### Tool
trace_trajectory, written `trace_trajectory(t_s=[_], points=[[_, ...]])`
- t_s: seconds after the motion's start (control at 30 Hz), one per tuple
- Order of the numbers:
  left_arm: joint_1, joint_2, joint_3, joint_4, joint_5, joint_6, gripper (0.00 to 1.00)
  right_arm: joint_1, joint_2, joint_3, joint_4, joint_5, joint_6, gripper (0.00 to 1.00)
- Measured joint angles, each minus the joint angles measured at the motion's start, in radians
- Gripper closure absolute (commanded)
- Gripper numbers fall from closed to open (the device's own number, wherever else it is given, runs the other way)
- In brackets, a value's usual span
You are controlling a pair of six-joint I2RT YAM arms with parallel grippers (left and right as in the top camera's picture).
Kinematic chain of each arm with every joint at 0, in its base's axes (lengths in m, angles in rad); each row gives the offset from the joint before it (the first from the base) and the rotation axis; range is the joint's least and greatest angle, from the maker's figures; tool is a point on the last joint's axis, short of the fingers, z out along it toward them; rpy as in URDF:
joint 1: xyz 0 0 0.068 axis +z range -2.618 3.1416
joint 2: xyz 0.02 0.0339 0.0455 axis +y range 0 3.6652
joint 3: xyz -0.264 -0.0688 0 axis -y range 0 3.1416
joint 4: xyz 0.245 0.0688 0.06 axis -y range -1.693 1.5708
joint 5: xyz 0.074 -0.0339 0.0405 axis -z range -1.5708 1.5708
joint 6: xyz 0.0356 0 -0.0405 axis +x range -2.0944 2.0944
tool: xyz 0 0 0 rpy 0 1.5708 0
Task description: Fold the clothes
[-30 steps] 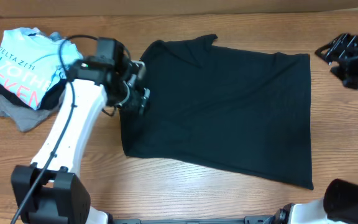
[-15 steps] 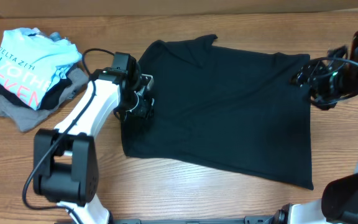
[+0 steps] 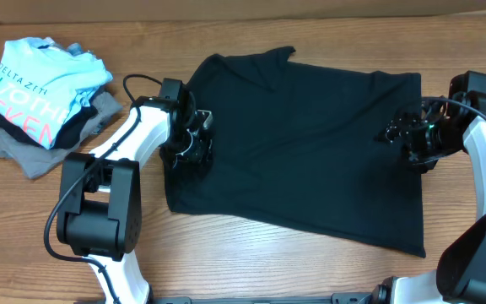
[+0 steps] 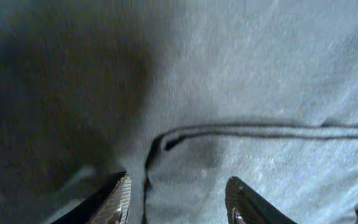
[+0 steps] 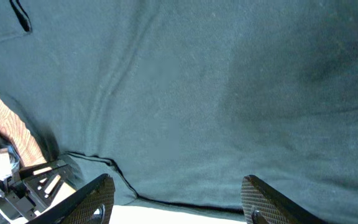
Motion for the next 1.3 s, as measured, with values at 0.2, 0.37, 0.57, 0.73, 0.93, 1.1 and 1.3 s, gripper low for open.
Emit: trace_trajectory(t_s=[0.2,0.37,0.57,0.73,0.93,1.1,1.3], points=[[0.0,0.0,0.0,0.088,0.001,0.0,0.42,0.0,0.0,0.0,0.015,0.0,0.0,0.31],[0.0,0.0,-0.001,0.086,0.001,0.0,0.44,0.0,0.0,0.0,0.015,0.0,0.0,0.31],[0.0,0.0,-0.001,0.084,0.001,0.0,0.5,0.0,0.0,0.0,0.016,0.0,0.0,0.31],[-0.003,0.0,-0.001,0.085,0.001,0.0,0.52,0.0,0.0,0.0,0.016,0.0,0.0,0.31],[-0.029,0.006,-0.001,0.085,0.003,0.0,0.52,0.0,0.0,0.0,0.016,0.0,-0.001,0.31],[-0.039,0.022,-0.001,0.08,0.007,-0.001,0.7,0.0,0.0,0.0,0.015,0.0,-0.001,0.31],[-0.038,0.026,-0.001,0.078,0.006,-0.002,0.78,0.0,0.0,0.0,0.015,0.0,-0.001,0.31]])
